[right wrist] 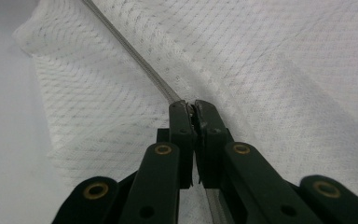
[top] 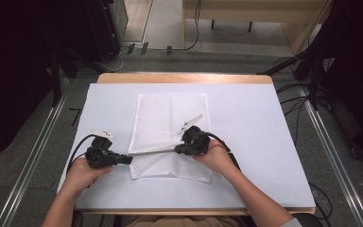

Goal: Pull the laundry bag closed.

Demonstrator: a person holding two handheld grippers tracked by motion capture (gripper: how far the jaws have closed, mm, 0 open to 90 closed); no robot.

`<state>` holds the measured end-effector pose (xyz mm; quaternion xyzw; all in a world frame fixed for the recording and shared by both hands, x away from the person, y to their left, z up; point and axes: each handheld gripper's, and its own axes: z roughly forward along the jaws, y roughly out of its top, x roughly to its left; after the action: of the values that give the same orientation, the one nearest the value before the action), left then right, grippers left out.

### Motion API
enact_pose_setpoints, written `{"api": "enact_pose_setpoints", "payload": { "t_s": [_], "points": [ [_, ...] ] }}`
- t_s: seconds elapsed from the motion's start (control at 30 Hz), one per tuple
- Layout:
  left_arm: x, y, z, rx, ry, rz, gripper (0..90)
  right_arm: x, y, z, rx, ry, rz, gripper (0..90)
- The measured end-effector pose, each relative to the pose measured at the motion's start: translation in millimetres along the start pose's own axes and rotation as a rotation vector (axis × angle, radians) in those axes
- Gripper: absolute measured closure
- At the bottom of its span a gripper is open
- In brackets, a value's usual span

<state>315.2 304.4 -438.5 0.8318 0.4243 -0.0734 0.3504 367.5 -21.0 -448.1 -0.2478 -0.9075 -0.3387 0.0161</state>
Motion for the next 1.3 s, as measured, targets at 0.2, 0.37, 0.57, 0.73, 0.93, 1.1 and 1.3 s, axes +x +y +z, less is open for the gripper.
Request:
{"api": "enact_pose_setpoints", "payload": {
  "t_s": [0.2,0.37,0.57,0.73,0.93,1.1,1.3],
  "points": [
    [-0.4,-0.3,0.1,0.003,-0.001,-0.001,88.0,1.3,-0.8,-1.8,-0.002,0.000,-0.003,88.5],
    [-0.4,-0.3,0.3,0.002,-0.007,0.002,88.0,0.6,-1.8,-3.6,0.002,-0.003,-0.012,88.5],
    [0.4,-0.8,-0.9,0.003,-0.005,0.001,88.0,-3.4,-4.1,-6.4,0.004,-0.004,0.000,88.5],
    [0.6,-1.1,-0.9,0.003,-0.004,-0.001,88.0,-4.1,-6.4,-8.6,0.004,0.003,0.001,88.5],
    [0.9,-1.4,-1.3,0.005,-0.003,-0.002,88.0,-7.8,-11.1,-11.7,0.011,-0.004,0.011,88.5],
    [1.2,-1.6,-1.4,0.008,-0.005,0.000,88.0,-10.1,-13.2,-15.3,0.015,-0.013,0.018,88.5],
    [1.3,-2.0,-1.0,0.009,-0.008,-0.005,88.0,-13.7,-20.8,-21.5,0.020,-0.020,0.014,88.4]
  ]
}}
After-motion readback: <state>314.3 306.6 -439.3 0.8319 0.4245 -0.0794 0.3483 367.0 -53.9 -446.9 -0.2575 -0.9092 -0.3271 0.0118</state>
